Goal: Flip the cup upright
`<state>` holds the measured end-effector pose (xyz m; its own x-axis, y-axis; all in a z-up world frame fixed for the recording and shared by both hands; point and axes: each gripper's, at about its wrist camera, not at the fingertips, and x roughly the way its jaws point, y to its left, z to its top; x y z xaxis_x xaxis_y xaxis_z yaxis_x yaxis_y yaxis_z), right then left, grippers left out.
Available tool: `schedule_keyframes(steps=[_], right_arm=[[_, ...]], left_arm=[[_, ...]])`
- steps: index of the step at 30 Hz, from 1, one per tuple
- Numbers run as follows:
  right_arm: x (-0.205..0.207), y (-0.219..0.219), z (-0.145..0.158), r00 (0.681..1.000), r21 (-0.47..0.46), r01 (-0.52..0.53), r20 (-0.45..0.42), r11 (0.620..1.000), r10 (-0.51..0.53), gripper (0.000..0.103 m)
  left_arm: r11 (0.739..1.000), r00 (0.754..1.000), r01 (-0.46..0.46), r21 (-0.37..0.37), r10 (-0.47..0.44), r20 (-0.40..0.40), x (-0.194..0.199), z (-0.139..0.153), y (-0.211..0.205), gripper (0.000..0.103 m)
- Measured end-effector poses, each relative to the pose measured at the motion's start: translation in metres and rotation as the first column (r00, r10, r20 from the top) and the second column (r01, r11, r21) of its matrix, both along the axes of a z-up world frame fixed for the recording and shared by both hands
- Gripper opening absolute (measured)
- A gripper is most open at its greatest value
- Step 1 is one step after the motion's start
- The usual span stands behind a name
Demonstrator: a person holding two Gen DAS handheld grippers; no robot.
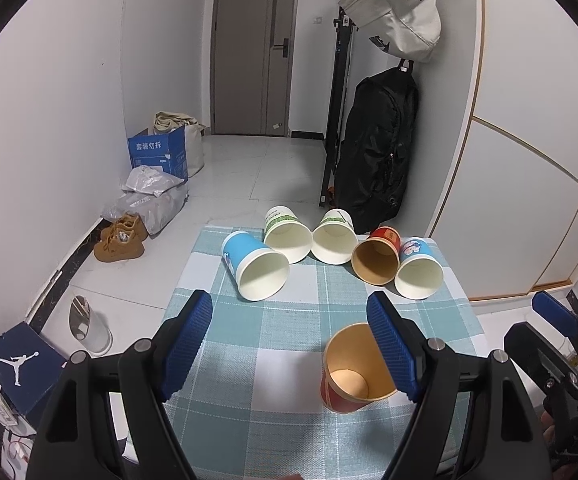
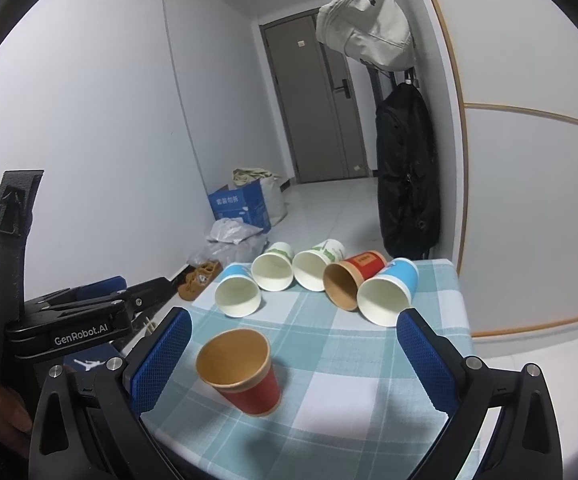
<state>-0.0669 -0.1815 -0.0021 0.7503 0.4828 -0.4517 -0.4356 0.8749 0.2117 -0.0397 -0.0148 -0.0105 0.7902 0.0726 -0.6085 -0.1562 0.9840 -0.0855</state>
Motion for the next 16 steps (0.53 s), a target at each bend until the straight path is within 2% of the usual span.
schedule_keyframes(steps=[8,13,16], right_arm=[[-0.0002,0.0001,-0.0005,1.0,-0.002,0.0,-0.006,1.0,0.0,0.103],[0.0016,0.0009,-0.001,1.0,-0.005,-0.002,-0.017,1.0,0.002,0.103],[0.0041,0.0005,-0.0024,0.999,-0.016,0.004,-0.032,1.0,-0.005,0.103]], left_arm=[[1.0,1.0,0.002,-0.005,-0.002,-0.004,-0.0003,-0.0006,0.0007,0.076],[0.999,1.0,0.005,0.034,-0.006,0.011,-0.0032,0.0017,-0.0055,0.076],[0.999,1.0,0.009,0.031,-0.01,0.017,-0.0039,0.0027,-0.0047,0.076]])
